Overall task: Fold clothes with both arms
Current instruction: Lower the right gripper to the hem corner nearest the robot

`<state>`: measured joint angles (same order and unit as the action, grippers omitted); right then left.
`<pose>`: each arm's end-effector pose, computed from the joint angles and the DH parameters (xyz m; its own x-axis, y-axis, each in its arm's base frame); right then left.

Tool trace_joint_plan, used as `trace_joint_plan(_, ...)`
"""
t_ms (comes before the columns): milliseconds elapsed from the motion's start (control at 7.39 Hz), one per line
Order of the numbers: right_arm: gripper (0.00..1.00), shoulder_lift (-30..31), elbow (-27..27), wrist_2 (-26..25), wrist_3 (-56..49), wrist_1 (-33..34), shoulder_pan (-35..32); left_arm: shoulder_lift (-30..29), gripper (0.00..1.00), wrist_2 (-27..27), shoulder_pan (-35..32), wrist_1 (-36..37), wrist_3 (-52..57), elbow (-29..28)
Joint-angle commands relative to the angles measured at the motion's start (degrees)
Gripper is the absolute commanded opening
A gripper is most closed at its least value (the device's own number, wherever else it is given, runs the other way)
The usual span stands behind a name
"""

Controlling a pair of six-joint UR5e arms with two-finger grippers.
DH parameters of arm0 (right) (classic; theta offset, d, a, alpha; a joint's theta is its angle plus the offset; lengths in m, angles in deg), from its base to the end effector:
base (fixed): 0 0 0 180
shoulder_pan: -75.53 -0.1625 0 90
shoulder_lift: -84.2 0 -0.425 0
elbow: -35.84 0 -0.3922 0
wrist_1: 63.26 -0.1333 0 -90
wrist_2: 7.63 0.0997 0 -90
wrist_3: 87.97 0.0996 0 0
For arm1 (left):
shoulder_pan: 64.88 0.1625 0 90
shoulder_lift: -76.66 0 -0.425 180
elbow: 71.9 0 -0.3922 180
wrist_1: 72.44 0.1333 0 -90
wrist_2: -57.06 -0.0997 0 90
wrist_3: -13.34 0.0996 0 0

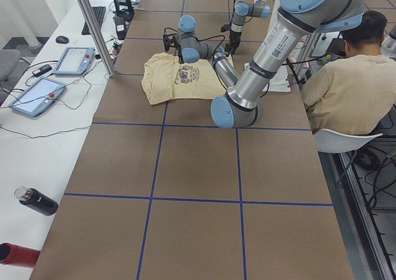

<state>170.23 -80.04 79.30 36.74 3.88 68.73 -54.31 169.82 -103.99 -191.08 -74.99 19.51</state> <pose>-0.4891 -0.1979 0.3722 0.4031 0.6207 0.6725 -0.4745 0.7701 -0.4263 0.4738 -0.5073 0.1546 0.2609 -0.1775 -0.9489 0.2903 0.9519 -0.0982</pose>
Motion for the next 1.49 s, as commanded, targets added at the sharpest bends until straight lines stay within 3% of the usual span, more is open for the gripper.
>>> trace_joint_plan(0, 0.6, -0.07, -0.31, 0.0, 0.01, 0.7, -0.15, 0.09, 0.87, 0.0, 0.0, -0.01, 0.0, 0.0)
trace_joint_plan(271, 0.0, -0.07, -0.58, 0.0, 0.01, 1.41, -0.24, 0.09, 0.87, 0.0, 0.0, -0.01, 0.09, 0.0)
trace_joint_plan(948, 0.0, 0.89, -2.68, 0.0, 0.01, 1.5, -1.46, 1.58, 0.87, -0.17, -0.09, 0.08, -0.96, 0.26)
trace_joint_plan(1354, 0.0, 0.99, -4.62, 0.09, 0.44, 4.39, -1.38, 17.18, 0.87, -4.38, 4.02, 3.75, -5.97, 12.43)
